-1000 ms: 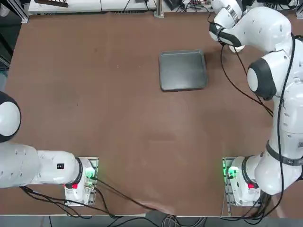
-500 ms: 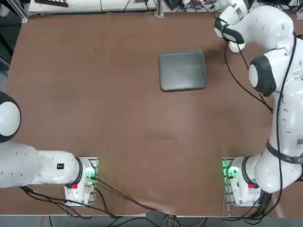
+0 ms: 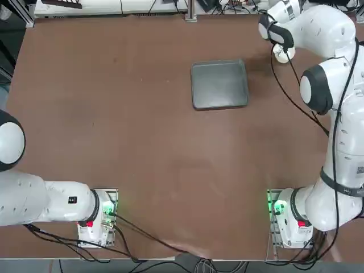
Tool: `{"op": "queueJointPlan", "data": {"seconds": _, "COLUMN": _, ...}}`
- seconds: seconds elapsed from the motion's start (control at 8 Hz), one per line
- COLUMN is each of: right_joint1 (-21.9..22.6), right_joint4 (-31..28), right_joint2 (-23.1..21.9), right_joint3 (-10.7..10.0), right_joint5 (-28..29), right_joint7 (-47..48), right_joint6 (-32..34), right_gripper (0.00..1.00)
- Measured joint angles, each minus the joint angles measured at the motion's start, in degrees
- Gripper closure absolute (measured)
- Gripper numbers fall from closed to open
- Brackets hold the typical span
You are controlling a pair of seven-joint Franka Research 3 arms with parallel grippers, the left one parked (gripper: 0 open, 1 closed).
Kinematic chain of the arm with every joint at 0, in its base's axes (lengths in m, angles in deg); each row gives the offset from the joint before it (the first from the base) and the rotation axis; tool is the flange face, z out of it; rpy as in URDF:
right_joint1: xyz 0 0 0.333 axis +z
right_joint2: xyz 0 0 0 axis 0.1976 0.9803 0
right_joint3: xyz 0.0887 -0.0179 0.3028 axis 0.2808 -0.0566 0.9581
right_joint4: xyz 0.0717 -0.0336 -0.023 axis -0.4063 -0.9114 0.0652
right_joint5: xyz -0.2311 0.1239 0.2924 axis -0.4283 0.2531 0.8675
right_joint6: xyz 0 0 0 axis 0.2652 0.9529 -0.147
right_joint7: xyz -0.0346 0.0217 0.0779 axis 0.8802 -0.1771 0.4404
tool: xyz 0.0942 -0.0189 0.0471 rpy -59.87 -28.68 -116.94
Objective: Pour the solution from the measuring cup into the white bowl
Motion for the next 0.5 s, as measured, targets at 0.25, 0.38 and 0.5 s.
{"op": "queueJointPlan", "data": {"seconds": 0.25, "right_joint1": -2.4, "right_joint4": 1.4, "right_joint2": 0.0, "right_joint3": -0.1, "right_joint5": 6.3, "right_joint7": -5.8, "right_joint6": 0.0, "right_gripper": 0.27}}
{"op": "queueJointPlan", "data": {"seconds": 0.38, "right_joint1": -3.6, "right_joint4": 1.9, "right_joint2": -0.1, "right_joint3": -0.2, "right_joint5": 9.7, "right_joint7": -8.7, "right_joint6": 0.1, "right_gripper": 0.27}}
{"op": "queueJointPlan", "data": {"seconds": 0.5, "right_joint1": -4.7, "right_joint4": 2.1, "right_joint2": -0.1, "right_joint3": -0.2, "right_joint5": 13.0, "right_joint7": -12.1, "right_joint6": 0.3, "right_gripper": 0.27}}
